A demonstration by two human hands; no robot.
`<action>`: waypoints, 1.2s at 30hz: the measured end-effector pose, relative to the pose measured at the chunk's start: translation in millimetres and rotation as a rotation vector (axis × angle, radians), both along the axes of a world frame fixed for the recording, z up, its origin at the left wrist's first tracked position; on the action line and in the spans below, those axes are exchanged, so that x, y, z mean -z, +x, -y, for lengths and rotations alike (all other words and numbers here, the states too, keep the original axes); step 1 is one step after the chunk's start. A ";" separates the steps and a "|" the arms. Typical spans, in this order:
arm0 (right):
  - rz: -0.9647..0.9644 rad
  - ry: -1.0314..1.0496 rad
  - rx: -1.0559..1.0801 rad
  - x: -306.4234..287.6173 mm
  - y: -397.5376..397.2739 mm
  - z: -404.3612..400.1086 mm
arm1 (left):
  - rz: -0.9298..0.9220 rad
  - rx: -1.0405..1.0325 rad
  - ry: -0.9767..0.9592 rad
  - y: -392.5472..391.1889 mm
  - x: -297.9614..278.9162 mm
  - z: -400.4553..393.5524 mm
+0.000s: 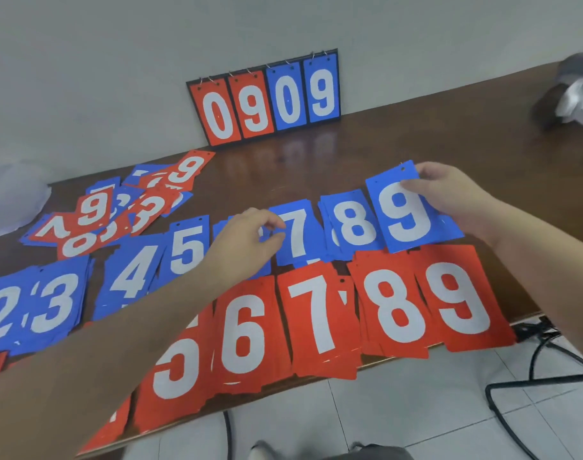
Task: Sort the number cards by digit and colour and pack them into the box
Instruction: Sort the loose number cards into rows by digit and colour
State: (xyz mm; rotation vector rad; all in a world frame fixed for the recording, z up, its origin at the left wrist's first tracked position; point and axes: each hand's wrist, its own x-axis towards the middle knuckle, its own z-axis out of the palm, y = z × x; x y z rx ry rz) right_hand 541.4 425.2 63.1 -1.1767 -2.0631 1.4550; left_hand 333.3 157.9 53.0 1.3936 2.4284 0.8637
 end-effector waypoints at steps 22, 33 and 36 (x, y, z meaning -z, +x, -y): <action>0.186 0.608 -0.285 16.9 -114.2 8.8 | 0.085 -0.258 -0.068 -83.5 -3.0 14.4; 0.177 0.544 -0.515 18.4 -252.5 99.1 | 0.172 -0.453 -0.021 -186.6 5.8 112.3; 0.168 0.560 -0.561 19.0 -284.9 124.1 | 0.153 -0.487 0.007 -218.2 12.0 140.0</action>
